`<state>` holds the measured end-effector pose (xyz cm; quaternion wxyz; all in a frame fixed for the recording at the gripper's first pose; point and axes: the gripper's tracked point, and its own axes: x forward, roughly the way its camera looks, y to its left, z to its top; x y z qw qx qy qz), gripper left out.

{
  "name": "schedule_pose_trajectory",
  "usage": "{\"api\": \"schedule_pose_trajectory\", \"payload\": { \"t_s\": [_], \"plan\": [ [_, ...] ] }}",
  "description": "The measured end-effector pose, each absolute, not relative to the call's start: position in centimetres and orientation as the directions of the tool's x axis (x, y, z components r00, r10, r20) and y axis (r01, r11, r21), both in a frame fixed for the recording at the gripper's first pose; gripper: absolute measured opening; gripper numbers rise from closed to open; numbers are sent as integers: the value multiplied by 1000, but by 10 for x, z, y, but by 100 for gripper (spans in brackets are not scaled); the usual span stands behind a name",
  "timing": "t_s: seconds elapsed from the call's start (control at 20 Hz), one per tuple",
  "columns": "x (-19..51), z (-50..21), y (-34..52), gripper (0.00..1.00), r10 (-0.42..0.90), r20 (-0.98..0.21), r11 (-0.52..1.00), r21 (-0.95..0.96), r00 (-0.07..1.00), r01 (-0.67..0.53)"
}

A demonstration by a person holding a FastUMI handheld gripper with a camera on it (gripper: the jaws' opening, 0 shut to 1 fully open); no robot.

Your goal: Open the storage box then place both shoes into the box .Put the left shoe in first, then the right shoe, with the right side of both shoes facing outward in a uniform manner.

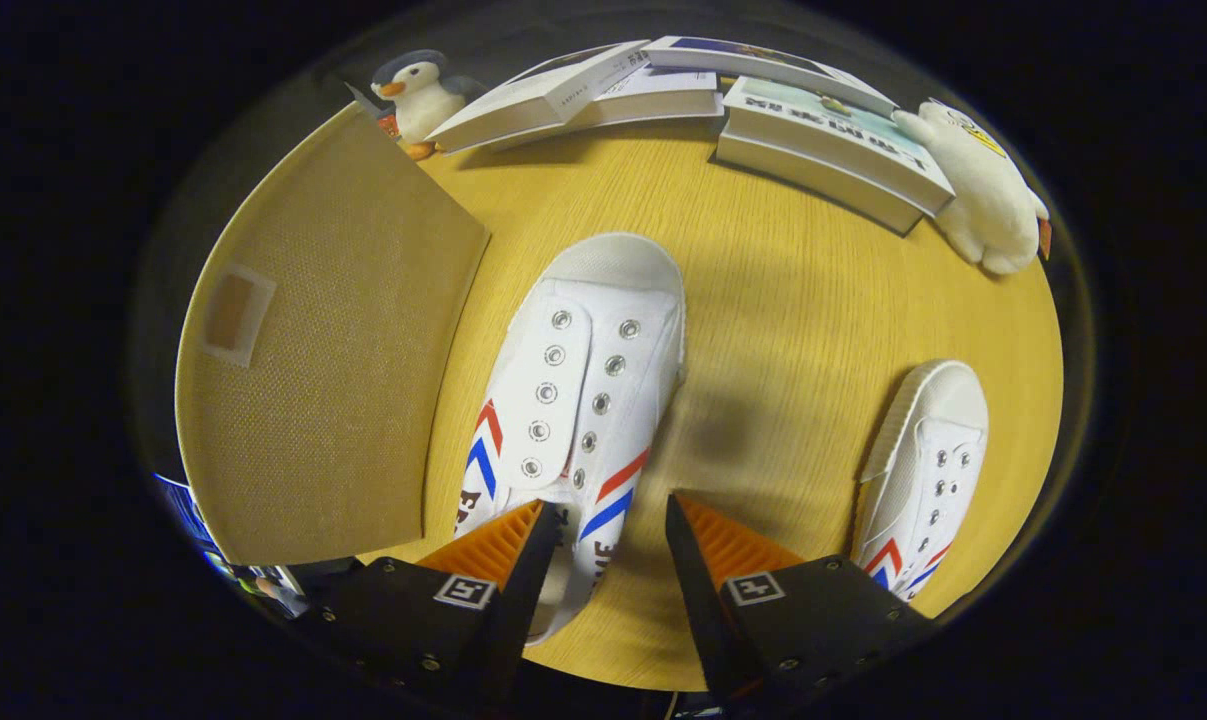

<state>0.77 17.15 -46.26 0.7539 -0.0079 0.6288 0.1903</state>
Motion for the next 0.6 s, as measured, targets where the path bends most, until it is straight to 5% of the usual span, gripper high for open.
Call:
{"api": "schedule_pose_trajectory", "payload": {
  "t_s": [0.15,0.3,0.6],
  "plan": [
    [8,-459,164,15,275,-954,947,247,118,-205],
    [7,-454,166,2,306,-946,946,290,108,-144],
    [4,-430,164,1,321,-941,943,306,109,-133]
  ]
}}
